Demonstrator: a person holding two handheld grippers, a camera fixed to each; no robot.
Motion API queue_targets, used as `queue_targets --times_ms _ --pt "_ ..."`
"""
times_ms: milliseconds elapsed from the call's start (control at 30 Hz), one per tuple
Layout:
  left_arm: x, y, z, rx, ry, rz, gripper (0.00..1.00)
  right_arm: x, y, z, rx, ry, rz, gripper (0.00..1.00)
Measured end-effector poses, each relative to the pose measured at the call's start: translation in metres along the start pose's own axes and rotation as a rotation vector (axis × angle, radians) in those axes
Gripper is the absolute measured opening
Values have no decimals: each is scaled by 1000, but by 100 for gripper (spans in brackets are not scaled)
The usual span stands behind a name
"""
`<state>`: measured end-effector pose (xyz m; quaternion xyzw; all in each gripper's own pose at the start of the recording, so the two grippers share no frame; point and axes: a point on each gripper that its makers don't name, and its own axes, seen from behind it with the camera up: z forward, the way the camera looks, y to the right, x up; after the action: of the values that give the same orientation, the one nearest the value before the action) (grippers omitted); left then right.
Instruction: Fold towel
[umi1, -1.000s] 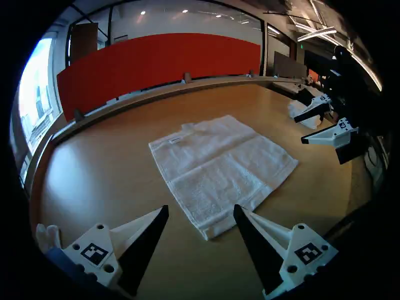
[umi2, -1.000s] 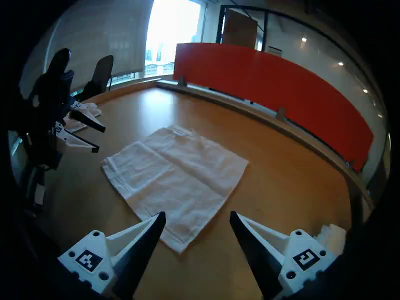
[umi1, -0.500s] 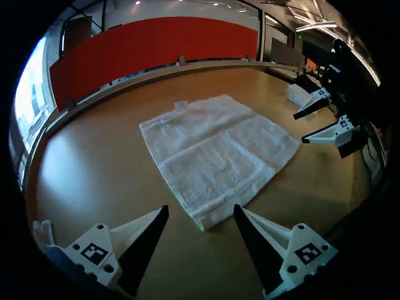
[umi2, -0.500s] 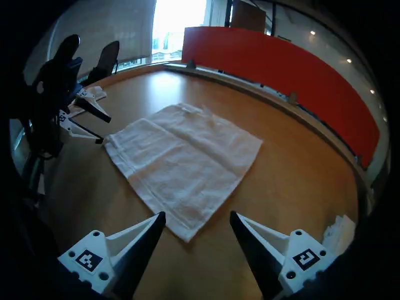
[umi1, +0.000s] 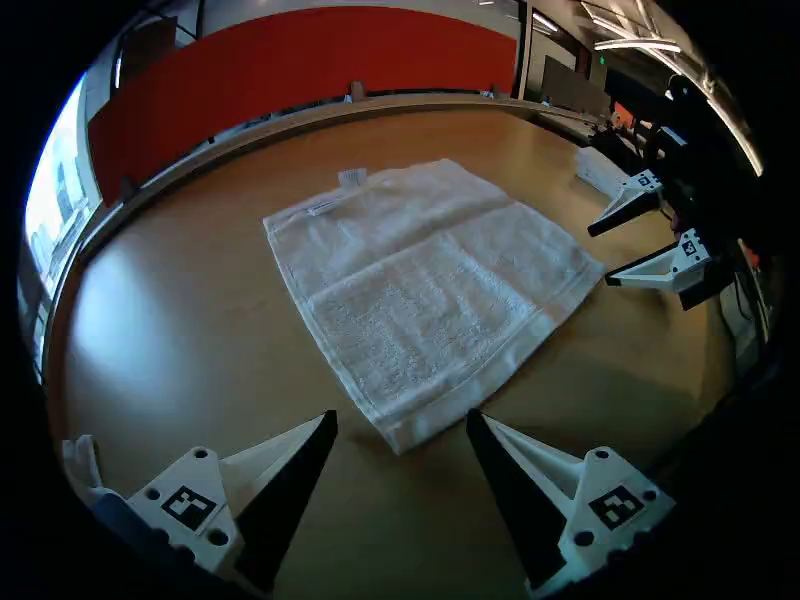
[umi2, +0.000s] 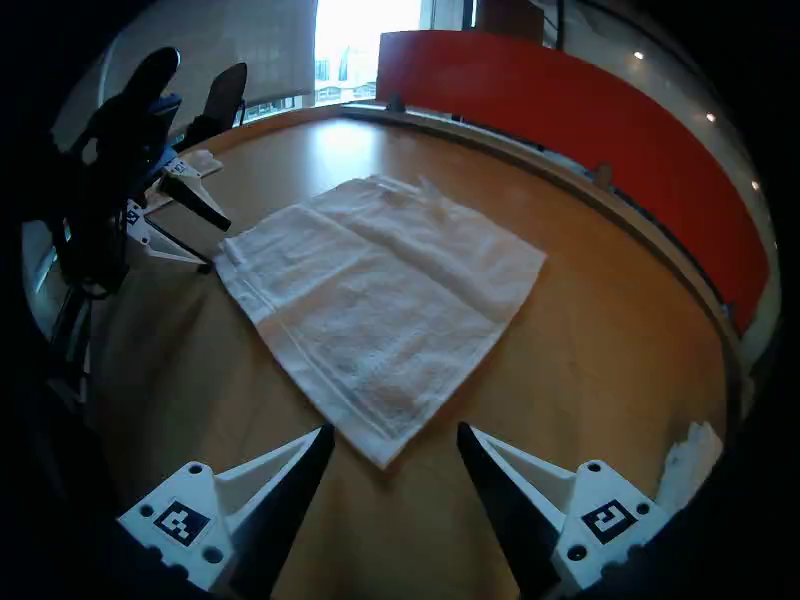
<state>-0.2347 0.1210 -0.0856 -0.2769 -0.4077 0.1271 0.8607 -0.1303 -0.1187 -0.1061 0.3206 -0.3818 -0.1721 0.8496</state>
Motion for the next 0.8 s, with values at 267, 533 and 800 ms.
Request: queue_targets --times_ms 267,533,800 --pt "-4 5 4 -12 -26 9 96 -7 -1 -1 23 -21 12 88" --pt "-6 8 6 -10 -40 40 95 -8 -3 0 44 -26 10 80" --pt "-7 8 6 -9 -47 44 84 -7 -8 6 66 -32 4 70"
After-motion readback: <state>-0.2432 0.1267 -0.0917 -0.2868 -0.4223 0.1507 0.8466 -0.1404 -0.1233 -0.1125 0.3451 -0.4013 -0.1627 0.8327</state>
